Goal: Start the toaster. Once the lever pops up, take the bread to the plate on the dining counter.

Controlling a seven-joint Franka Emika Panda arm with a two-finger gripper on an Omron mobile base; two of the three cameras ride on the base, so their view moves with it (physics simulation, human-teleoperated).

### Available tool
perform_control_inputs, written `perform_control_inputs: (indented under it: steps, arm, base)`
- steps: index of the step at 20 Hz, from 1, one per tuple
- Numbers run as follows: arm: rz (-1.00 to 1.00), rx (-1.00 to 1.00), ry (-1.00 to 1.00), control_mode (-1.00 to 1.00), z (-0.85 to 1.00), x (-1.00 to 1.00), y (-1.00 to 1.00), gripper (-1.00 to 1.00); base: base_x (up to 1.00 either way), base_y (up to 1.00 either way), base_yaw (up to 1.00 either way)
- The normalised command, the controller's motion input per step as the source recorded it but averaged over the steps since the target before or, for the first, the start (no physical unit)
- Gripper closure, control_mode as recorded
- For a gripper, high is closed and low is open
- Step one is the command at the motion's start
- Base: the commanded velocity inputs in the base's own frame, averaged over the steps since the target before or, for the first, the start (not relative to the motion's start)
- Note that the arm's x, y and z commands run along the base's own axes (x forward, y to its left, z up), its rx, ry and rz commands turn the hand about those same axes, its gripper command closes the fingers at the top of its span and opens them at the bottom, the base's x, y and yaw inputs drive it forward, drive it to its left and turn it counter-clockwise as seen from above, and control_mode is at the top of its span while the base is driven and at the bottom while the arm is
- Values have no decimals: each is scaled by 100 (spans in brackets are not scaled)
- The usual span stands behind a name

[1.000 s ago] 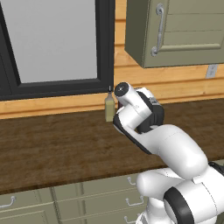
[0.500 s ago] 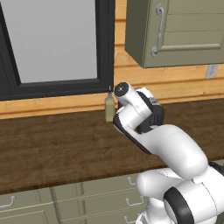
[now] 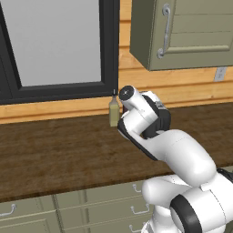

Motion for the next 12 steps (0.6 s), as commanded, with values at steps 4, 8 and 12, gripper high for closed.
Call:
perform_control_inputs:
  steps: [4,8,12]
  arm:
    - [0,0,0,-100,0,0,0,100]
    - [0,0,0,-100,0,0,0,100]
    - [0,0,0,-100,0,0,0,100]
  base:
    - [0,0,0]
    - [0,0,0]
    - [0,0,0]
